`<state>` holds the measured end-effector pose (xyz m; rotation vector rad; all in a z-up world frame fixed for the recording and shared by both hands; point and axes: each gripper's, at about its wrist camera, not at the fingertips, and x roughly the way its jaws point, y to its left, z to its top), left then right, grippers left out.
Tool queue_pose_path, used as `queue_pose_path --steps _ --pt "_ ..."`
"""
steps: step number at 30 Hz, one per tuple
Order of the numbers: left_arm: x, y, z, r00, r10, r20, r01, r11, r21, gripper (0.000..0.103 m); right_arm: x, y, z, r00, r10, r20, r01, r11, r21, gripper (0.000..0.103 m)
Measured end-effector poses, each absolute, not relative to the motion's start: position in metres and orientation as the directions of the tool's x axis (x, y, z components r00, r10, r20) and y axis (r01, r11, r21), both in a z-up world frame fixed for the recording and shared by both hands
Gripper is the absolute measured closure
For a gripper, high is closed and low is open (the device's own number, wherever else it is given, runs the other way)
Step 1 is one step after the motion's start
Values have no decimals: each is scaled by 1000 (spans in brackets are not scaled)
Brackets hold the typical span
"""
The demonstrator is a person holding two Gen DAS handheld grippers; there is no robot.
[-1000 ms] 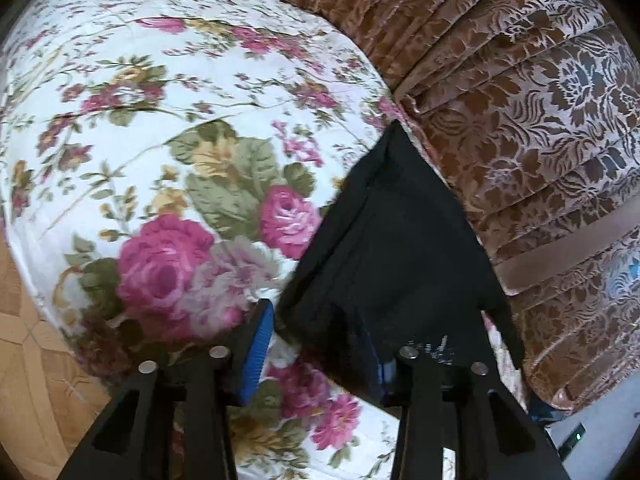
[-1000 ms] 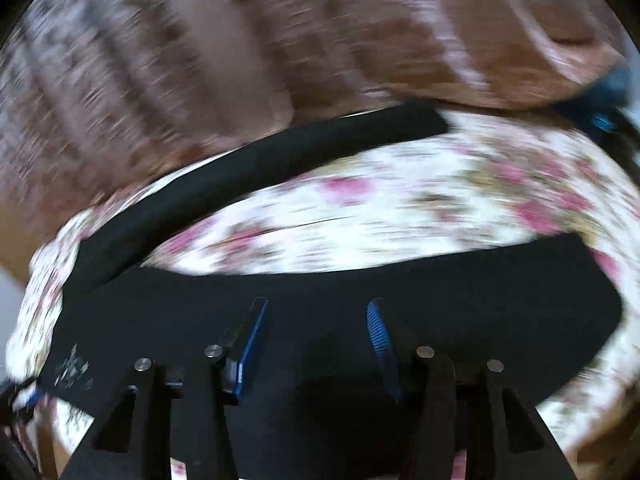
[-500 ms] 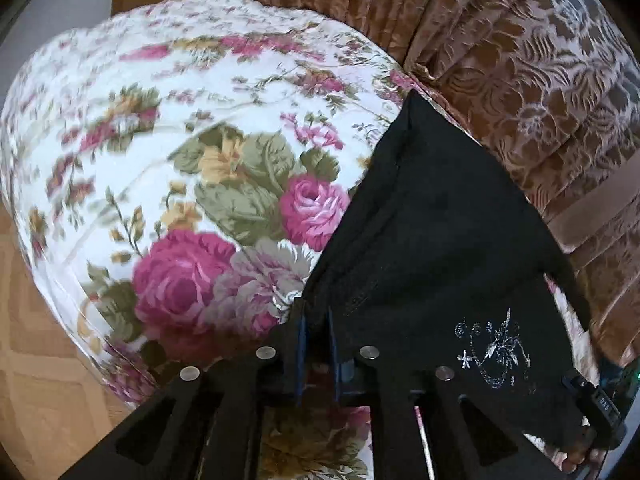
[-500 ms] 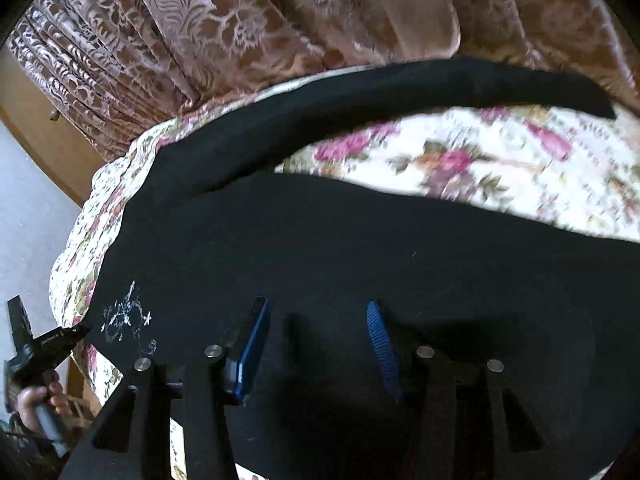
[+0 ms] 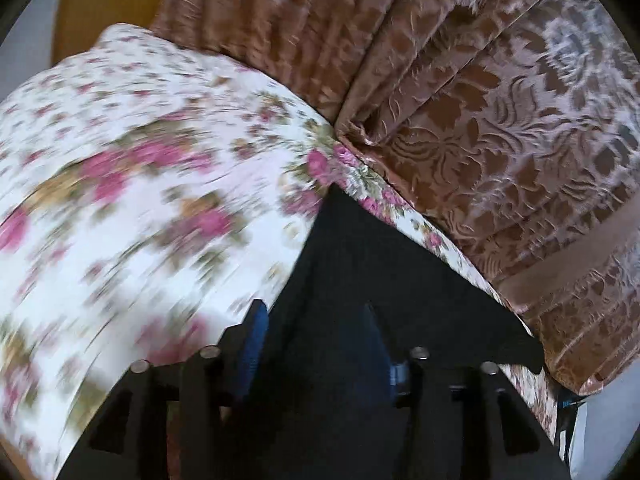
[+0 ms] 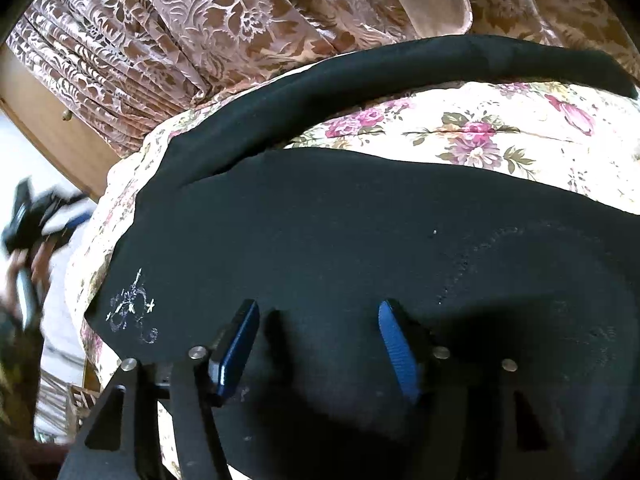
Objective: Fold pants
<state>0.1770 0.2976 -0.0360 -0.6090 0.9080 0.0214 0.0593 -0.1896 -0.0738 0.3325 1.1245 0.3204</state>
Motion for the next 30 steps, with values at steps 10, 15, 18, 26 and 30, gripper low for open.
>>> queue_pose_path --steps 10,15,18,26,30 --pt "343 277 -87 485 -260 -835 -284 856 -431 42 68 -191 -77 367 429 -826 -75 898 433 37" --pt "377 271 -106 454 -212 -865 -304 876 -375 44 70 -190 -78 363 430 -827 -76 898 434 34" --pt "384 262 -104 457 -188 -869 -273 901 -338 69 71 -187 -78 360 425 -830 -84 901 425 31" --pt "334 243 -42 627 -227 -745 -111 921 -374 96 73 -181 -79 357 411 -839 -96 909 405 26" --pt "283 227 5 695 -282 -662 19 927 -375 97 72 -181 -77 355 412 -839 -94 909 407 26"
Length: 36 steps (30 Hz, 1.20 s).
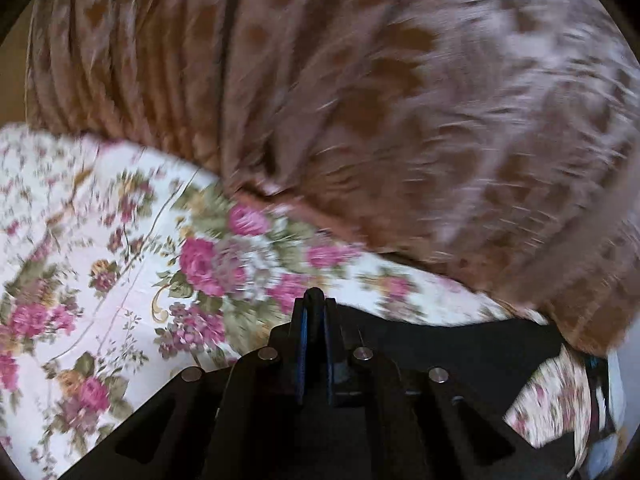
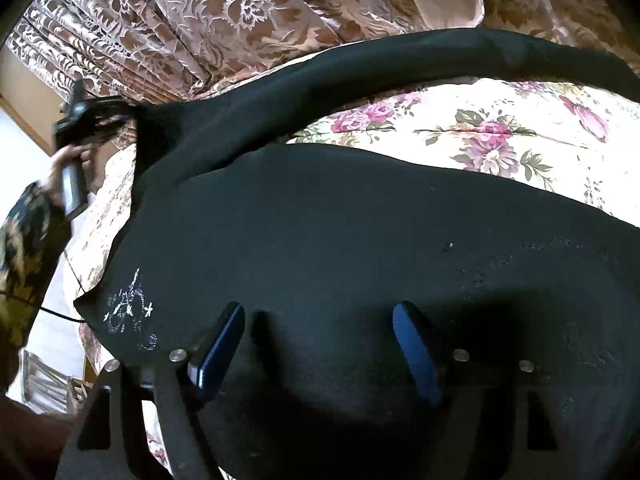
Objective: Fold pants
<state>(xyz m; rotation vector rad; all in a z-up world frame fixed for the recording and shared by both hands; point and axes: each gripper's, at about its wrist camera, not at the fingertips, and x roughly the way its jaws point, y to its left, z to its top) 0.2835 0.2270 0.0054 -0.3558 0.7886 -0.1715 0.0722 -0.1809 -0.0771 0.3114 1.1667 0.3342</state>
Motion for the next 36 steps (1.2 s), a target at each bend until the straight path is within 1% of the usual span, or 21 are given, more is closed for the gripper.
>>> queue_pose_path --steps 1,3,7,10,13,16,20,22,23,27,28,30,31,32,33,36 --pt "270 223 15 706 -296 -644 49 927 -372 97 73 -181 -76 351 413 -840 -98 909 406 26" --pt "239 211 32 723 -329 -607 117 925 -362 97 73 -182 -74 345 412 -843 -97 909 405 30" --pt "172 192 50 727 -397 -561 226 909 -350 97 83 -193 -65 342 453 -823 -86 888 453 40" --pt "129 184 49 715 -454 -532 282 883 -375 97 101 -203 -58 352 492 -796 -73 862 501 46" --pt "99 181 38 696 -489 -526 300 863 -407 97 129 -214 -50 366 545 -754 -53 822 568 51" --pt "79 176 25 676 -498 -543 301 859 -414 97 171 -221 -42 390 588 -708 -23 775 631 51" --pt "68 174 12 662 -518 -541 306 847 -435 97 229 -227 -38 419 612 -671 45 724 688 51" --pt "62 174 10 662 -523 -536 307 843 -442 97 252 -227 -37 431 600 -674 74 721 689 52" --pt "61 174 8 662 -524 -536 307 842 -444 97 266 -227 -38 433 592 -680 96 719 688 56" --pt "57 178 6 659 -526 -538 308 841 -445 97 313 -232 -50 438 541 -718 197 721 664 65" --pt "56 180 5 658 -524 -540 306 842 -445 97 324 -233 -55 436 527 -729 219 724 654 69" --pt "57 183 5 658 -519 -545 299 845 -444 97 338 -237 -64 424 497 -757 254 737 626 81" --pt "60 186 6 664 -509 -548 288 850 -441 97 340 -240 -68 415 487 -769 261 746 613 91" --pt "63 188 7 668 -502 -550 280 854 -438 97 343 -240 -72 406 474 -781 266 756 597 93" --pt "68 192 8 674 -487 -556 267 862 -431 97 341 -239 -72 408 467 -784 260 764 590 94" --pt "99 209 20 721 -399 -566 206 904 -375 97 331 -241 -54 452 463 -763 198 781 592 95"
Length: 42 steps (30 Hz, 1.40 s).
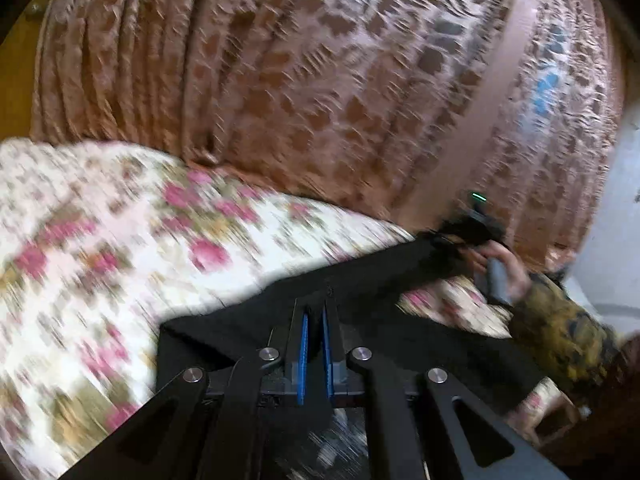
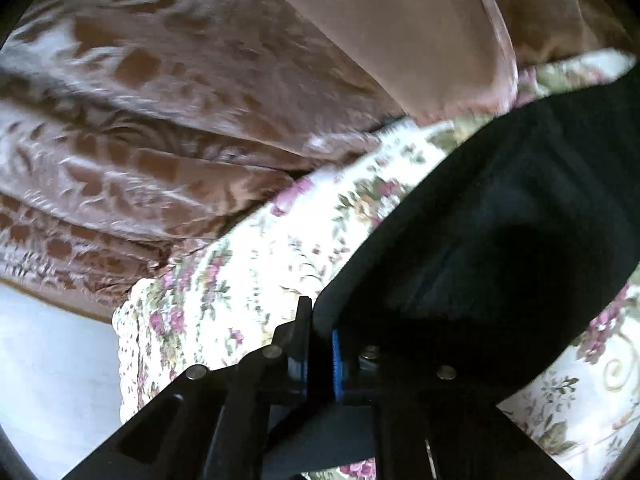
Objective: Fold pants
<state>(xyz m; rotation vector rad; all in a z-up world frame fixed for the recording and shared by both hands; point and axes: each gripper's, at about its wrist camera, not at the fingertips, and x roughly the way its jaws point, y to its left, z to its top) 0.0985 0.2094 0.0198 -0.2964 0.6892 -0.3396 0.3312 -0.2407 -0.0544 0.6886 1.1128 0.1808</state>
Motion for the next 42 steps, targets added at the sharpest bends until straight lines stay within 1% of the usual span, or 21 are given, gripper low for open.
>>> queue_pose_path --steps 4,7,11,14,19,27,29,33,37,39,41,42 --pt "144 237 39 772 -311 -555 128 931 -343 97 304 -250 -13 519 503 -691 102 766 635 95" --pt "165 248 52 792 -266 -549 96 943 -318 97 270 -254 18 557 537 -633 13 757 654 95" --pt "160 253 58 804 -254 -538 93 947 -309 97 213 -254 43 572 565 -595 -93 765 637 95" --pt "143 260 47 794 -251 -553 80 946 -314 97 166 -247 47 558 588 -586 -152 766 625 95" --pt "97 274 7 758 -256 -601 20 929 -370 97 104 -235 32 511 611 -605 -185 765 617 95" --pt "32 289 -73 683 -264 -681 -128 875 -467 97 40 -209 -15 408 587 -699 -188 804 565 96" --pt "22 291 -88 675 -272 -686 -160 853 -496 97 33 -203 -25 390 570 -723 -191 818 542 96" --pt "10 290 -92 687 -272 -674 -177 837 -518 97 20 -200 -35 375 542 -753 -186 839 511 96" --pt "6 290 -87 694 -261 -671 -170 846 -505 97 10 -199 -25 385 544 -746 -215 839 501 96" --pt "7 293 -92 672 -256 -695 -201 840 -504 92 6 -194 -26 372 536 -758 -240 844 480 97" --pt "4 301 -98 658 -265 -705 -244 811 -532 84 3 -191 -40 352 514 -782 -226 858 461 97" --pt "-1 306 -101 653 -264 -710 -276 790 -548 83 4 -192 -46 346 511 -787 -213 860 464 97"
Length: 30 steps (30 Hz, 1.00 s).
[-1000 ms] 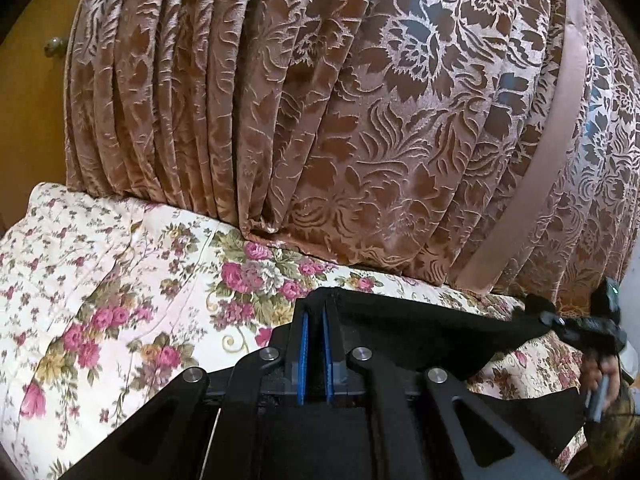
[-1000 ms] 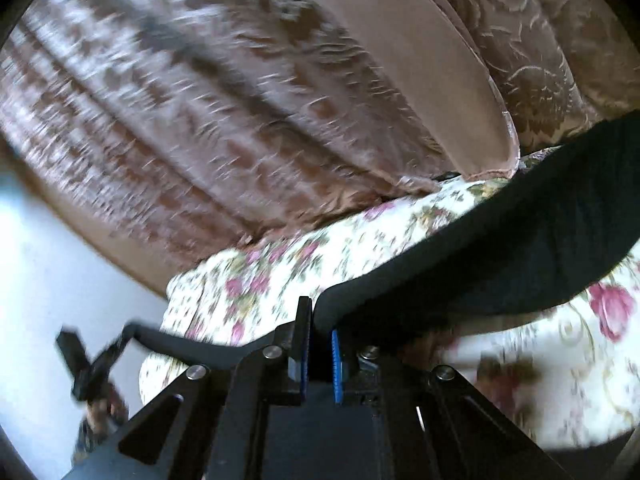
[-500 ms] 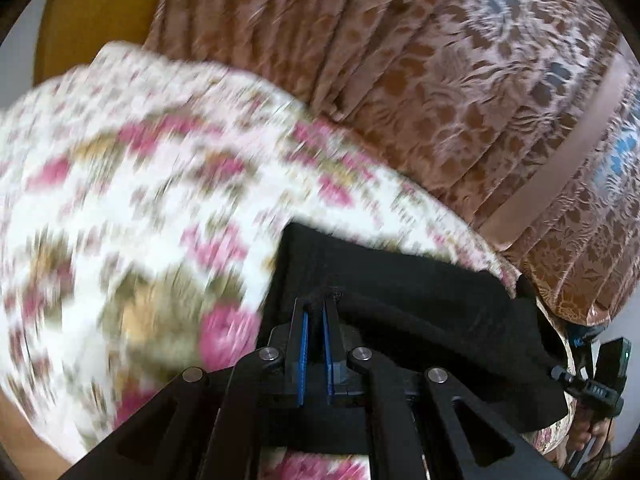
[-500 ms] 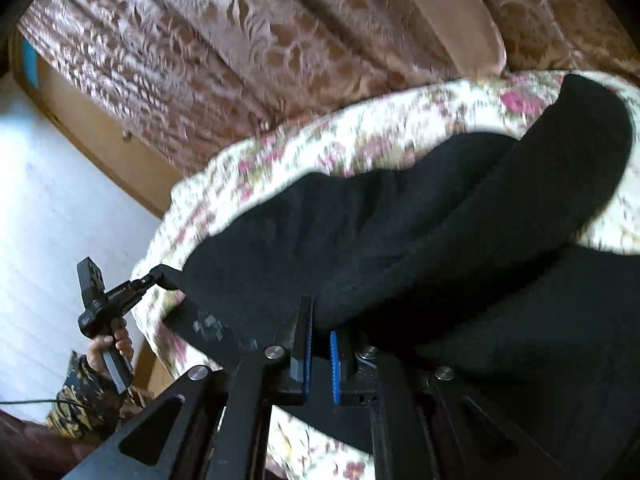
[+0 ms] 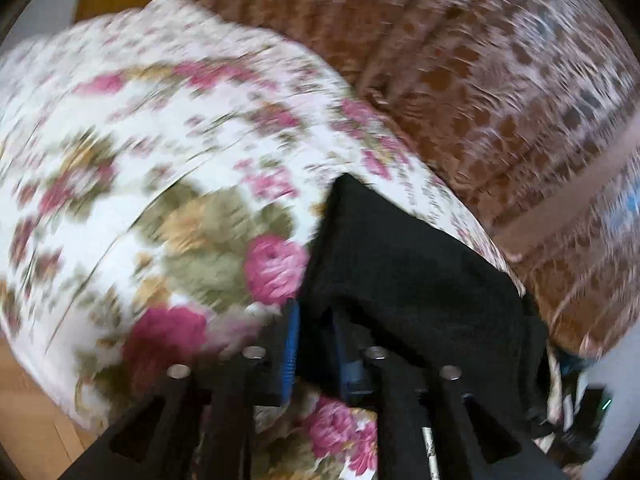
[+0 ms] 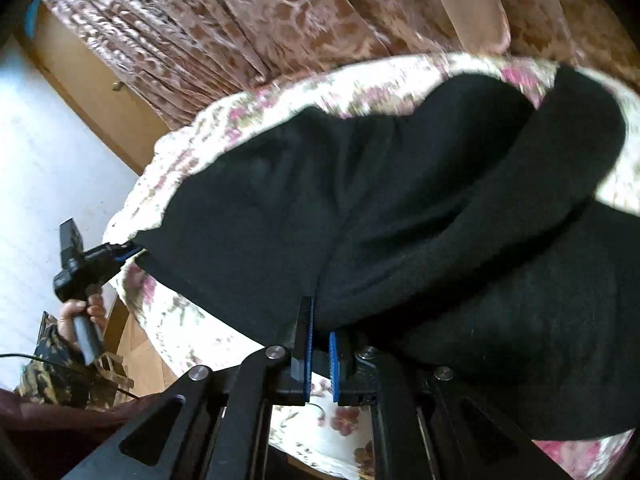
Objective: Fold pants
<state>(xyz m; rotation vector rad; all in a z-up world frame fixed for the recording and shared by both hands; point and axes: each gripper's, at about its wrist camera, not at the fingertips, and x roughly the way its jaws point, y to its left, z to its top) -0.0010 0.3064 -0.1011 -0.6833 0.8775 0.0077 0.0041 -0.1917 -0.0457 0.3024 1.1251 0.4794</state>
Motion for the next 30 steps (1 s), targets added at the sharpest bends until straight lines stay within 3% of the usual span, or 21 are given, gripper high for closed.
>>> queue_pose_path --steps 4,7,10,16,20,25,30 --pt "-32 326 -103 683 -294 -669 -335 688 -644 84 5 -196 -67 320 509 -799 -166 860 482 97" --pt "-51 332 -93 738 -353 -576 -293 601 -743 84 8 -196 -70 317 512 -799 -166 859 484 97" --pt "-51 326 -87 756 -406 -513 -249 546 -800 73 9 -196 -72 314 513 -799 -165 858 486 97" --pt "-15 301 -94 692 -442 -571 -284 561 -778 73 7 -198 -73 322 524 -789 -154 851 502 97" --pt "-3 291 -99 665 -376 -645 -336 621 -708 93 6 -199 -70 331 527 -783 -160 849 504 97" --pt "-16 283 -83 697 -362 -619 -273 664 -696 96 -1 -204 -54 361 540 -760 -192 841 506 97" --pt "-17 283 -100 644 -329 -691 -323 701 -635 96 -8 -206 -53 350 541 -765 -204 841 501 97"
